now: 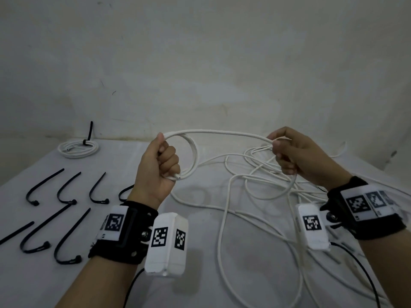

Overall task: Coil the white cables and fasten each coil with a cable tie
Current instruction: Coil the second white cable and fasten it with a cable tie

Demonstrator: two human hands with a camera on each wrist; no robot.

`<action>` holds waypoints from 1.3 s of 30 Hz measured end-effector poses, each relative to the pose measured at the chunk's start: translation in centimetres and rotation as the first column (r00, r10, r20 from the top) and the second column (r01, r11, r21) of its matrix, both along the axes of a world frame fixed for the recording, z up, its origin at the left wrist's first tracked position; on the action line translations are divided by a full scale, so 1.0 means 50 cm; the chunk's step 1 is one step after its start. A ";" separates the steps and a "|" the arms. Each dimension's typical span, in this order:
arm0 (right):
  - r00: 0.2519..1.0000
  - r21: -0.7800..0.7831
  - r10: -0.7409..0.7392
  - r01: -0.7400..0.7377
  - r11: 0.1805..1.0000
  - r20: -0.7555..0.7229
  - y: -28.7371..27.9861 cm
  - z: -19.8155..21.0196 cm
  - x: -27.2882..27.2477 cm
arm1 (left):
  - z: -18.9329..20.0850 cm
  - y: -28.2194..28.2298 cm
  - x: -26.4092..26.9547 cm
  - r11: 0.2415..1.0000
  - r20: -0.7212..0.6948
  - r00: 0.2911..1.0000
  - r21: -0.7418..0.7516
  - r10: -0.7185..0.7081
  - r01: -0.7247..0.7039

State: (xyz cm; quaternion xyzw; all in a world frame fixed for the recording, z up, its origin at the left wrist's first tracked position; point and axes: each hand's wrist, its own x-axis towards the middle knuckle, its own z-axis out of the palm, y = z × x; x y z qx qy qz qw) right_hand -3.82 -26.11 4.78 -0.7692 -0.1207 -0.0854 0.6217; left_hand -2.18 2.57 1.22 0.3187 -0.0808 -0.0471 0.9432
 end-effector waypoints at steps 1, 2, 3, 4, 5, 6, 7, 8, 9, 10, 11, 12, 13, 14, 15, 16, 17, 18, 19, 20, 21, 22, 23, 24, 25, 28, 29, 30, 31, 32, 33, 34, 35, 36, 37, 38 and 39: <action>0.996 -0.139 -0.010 0.021 0.990 0.084 0.004 -0.003 -0.005 | 0.000 0.004 0.002 1.000 -0.001 1.000 -0.028 0.014 -0.014; 0.978 -0.322 -0.018 0.085 0.943 0.206 0.008 -0.005 -0.009 | 0.001 0.007 0.006 0.998 -0.001 1.000 -0.053 0.027 -0.027; 0.939 -0.498 0.002 0.180 0.848 0.344 0.014 -0.006 -0.013 | 0.000 0.010 0.009 0.997 -0.001 0.999 -0.069 0.039 -0.039; 0.887 -0.633 0.081 0.258 0.730 0.455 0.022 -0.009 -0.016 | -0.001 0.012 0.011 0.996 -0.001 0.999 -0.074 0.051 -0.051; 0.839 -0.731 0.190 0.306 0.610 0.510 0.030 -0.014 -0.019 | -0.002 0.013 0.013 0.996 0.001 0.998 -0.068 0.063 -0.063; 0.803 -0.795 0.284 0.341 0.502 0.524 0.042 -0.017 -0.027 | -0.004 0.011 0.014 0.996 0.005 0.997 -0.051 0.076 -0.075; 0.777 -0.827 0.347 0.371 0.422 0.525 0.056 -0.017 -0.036 | -0.005 0.009 0.014 0.996 0.011 0.996 -0.025 0.089 -0.089; 0.758 -0.845 0.393 0.389 0.368 0.520 0.072 -0.016 -0.047 | -0.006 0.006 0.014 0.995 0.019 0.995 0.006 0.103 -0.103; 0.746 -0.859 0.432 0.389 0.333 0.506 0.088 -0.013 -0.056 | -0.007 0.003 0.013 0.993 0.032 0.993 0.040 0.114 -0.115; 0.739 -0.872 0.468 0.376 0.312 0.486 0.105 -0.008 -0.065 | -0.007 0.000 0.011 0.989 0.048 0.991 0.074 0.121 -0.125; 0.730 -0.884 0.501 0.355 0.303 0.465 0.121 -0.005 -0.073 | -0.007 -0.003 0.010 0.986 0.066 0.990 0.103 0.124 -0.130; 0.723 -0.895 0.530 0.325 0.305 0.443 0.136 -0.003 -0.079 | -0.005 -0.008 0.008 0.984 0.082 0.989 0.123 0.122 -0.132; 0.717 -0.901 0.550 0.291 0.321 0.428 0.149 0.000 -0.083 | -0.004 -0.015 0.004 0.982 0.098 0.989 0.142 0.115 -0.128; 0.718 -0.907 0.563 0.249 0.341 0.409 0.162 0.002 -0.085 | -0.002 -0.022 0.000 0.979 0.115 0.988 0.162 0.106 -0.124; 0.723 -0.908 0.570 0.200 0.367 0.390 0.175 0.006 -0.086 | -0.003 -0.030 -0.004 0.976 0.131 0.987 0.184 0.089 -0.113; 0.732 -0.907 0.574 0.144 0.396 0.367 0.188 0.009 -0.086 | -0.001 -0.037 -0.010 0.972 0.147 0.987 0.214 0.065 -0.095; 0.739 -0.901 0.579 0.088 0.426 0.346 0.200 0.011 -0.086 | -0.004 -0.044 -0.013 0.965 0.158 0.987 0.251 0.039 -0.078; 0.738 -0.883 0.580 0.046 0.467 0.346 0.211 0.015 -0.084 | -0.005 -0.050 -0.018 0.951 0.174 0.985 0.303 0.011 -0.064; 0.741 -0.857 0.569 0.017 0.516 0.357 0.220 0.021 -0.081 | -0.010 -0.055 -0.023 0.927 0.191 0.981 0.371 -0.013 -0.060; 0.751 -0.829 0.549 -0.006 0.559 0.366 0.226 0.028 -0.075 | -0.014 -0.060 -0.027 0.897 0.209 0.977 0.438 -0.031 -0.065; 0.769 -0.801 0.517 -0.011 0.599 0.376 0.230 0.036 -0.069 | -0.018 -0.065 -0.032 0.869 0.219 0.975 0.490 -0.047 -0.069; 0.782 -0.777 0.484 0.001 0.630 0.393 0.232 0.043 -0.061 | -0.020 -0.070 -0.036 0.851 0.221 0.973 0.521 -0.065 -0.062; 0.793 -0.759 0.451 0.022 0.651 0.409 0.233 0.048 -0.053 | -0.021 -0.074 -0.040 0.845 0.216 0.972 0.534 -0.089 -0.041; 0.802 -0.741 0.422 0.038 0.670 0.422 0.233 0.051 -0.045 | -0.021 -0.077 -0.043 0.846 0.206 0.971 0.533 -0.120 -0.008; 0.812 -0.722 0.396 0.045 0.690 0.429 0.232 0.054 -0.038 | -0.021 -0.079 -0.044 0.855 0.186 0.970 0.517 -0.155 0.038; 0.824 -0.634 0.327 0.050 0.772 0.463 0.222 0.051 -0.020 | -0.018 -0.076 -0.045 0.893 0.102 0.964 0.412 -0.244 0.183; 0.831 -0.595 0.299 0.048 0.802 0.469 0.214 0.049 -0.014 | -0.017 -0.073 -0.044 0.905 0.077 0.963 0.367 -0.259 0.214; 0.845 -0.554 0.268 0.040 0.832 0.463 0.203 0.046 -0.008 | -0.015 -0.071 -0.042 0.919 0.064 0.963 0.322 -0.261 0.228; 0.866 -0.517 0.239 0.026 0.856 0.439 0.190 0.041 -0.002 | -0.015 -0.067 -0.040 0.932 0.058 0.965 0.282 -0.255 0.229; 0.891 -0.492 0.217 0.009 0.871 0.400 0.175 0.036 0.002 | -0.013 -0.063 -0.037 0.943 0.057 0.968 0.249 -0.243 0.222; 0.913 -0.483 0.205 -0.009 0.875 0.353 0.159 0.029 0.005 | -0.011 -0.058 -0.035 0.951 0.056 0.971 0.225 -0.231 0.213; 0.929 -0.487 0.201 -0.027 0.873 0.309 0.146 0.022 0.008 | -0.010 -0.055 -0.034 0.956 0.058 0.973 0.210 -0.223 0.206; 0.938 -0.498 0.197 -0.031 0.867 0.285 0.136 0.018 0.010 | -0.009 -0.053 -0.034 0.956 0.059 0.973 0.207 -0.223 0.206; 0.939 -0.509 0.186 -0.014 0.860 0.289 0.131 0.019 0.012 | -0.010 -0.054 -0.035 0.953 0.058 0.971 0.213 -0.231 0.214; 0.932 -0.518 0.171 0.020 0.855 0.320 0.129 0.025 0.013 | -0.011 -0.056 -0.036 0.949 0.055 0.969 0.220 -0.242 0.225; 0.919 -0.519 0.157 0.059 0.853 0.362 0.130 0.037 0.015 | -0.011 -0.060 -0.037 0.946 0.054 0.965 0.223 -0.255 0.237; 0.907 -0.511 0.147 0.084 0.855 0.395 0.132 0.050 0.016 | -0.010 -0.063 -0.038 0.944 0.057 0.963 0.220 -0.264 0.246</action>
